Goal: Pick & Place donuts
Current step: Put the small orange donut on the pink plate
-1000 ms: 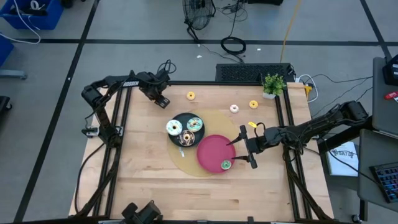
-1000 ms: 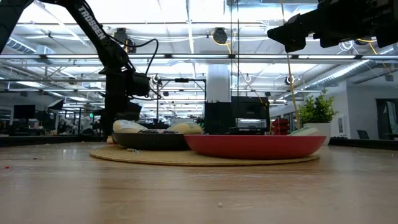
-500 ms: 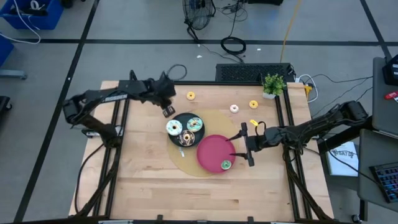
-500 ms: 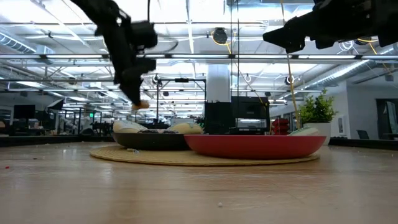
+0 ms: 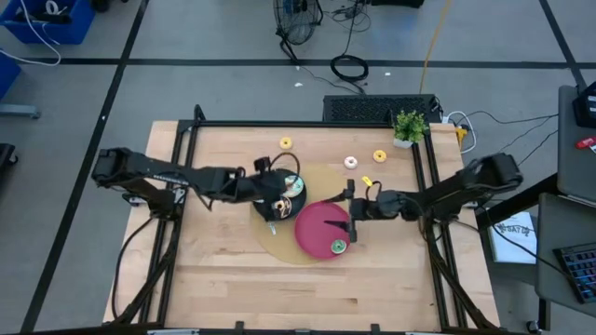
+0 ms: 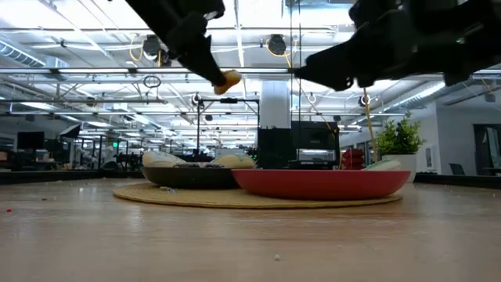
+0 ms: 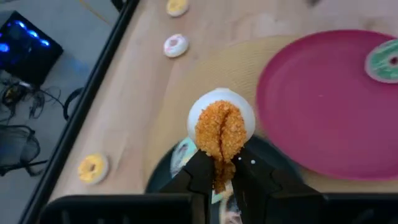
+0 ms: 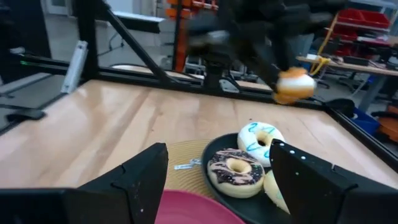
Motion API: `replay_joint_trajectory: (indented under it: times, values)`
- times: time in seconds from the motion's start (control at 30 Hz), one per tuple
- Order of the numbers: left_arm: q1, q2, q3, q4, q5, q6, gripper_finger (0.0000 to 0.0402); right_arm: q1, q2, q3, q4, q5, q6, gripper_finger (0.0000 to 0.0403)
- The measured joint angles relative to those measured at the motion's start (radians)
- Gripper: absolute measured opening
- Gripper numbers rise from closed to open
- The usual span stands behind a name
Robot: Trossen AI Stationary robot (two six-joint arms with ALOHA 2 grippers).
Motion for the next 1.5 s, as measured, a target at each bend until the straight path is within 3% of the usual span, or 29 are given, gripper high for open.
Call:
replay_joint_trajectory:
  times: [0.2,0.43,0.63,0.8,1.2,1.5]
  values:
    - [-0.048,0.023,0.029,-0.023,-0.016,-0.06,0.0051,-0.034,0.141,0.117,-0.02,-0.001,-0.033,0.0265]
    - [-0.057,0.053,0.038,-0.096,0.03,-0.082,0.0051,-0.078,0.198,0.258,-0.171,-0.001,-0.071,0.0265]
    - [-0.079,0.058,0.038,-0.093,0.039,-0.077,0.0051,-0.121,0.213,0.296,-0.207,-0.013,-0.072,0.0265]
    - [-0.085,0.059,0.038,-0.103,0.037,-0.079,0.0051,-0.155,0.244,0.328,-0.203,-0.108,-0.046,0.0265]
    - [-0.084,0.059,0.038,-0.118,0.034,-0.103,0.0051,-0.154,0.36,0.443,-0.215,-0.145,-0.064,0.0265]
    - [-0.084,0.058,0.038,-0.138,0.034,-0.119,0.0051,-0.156,0.366,0.449,-0.21,-0.16,-0.064,0.0265]
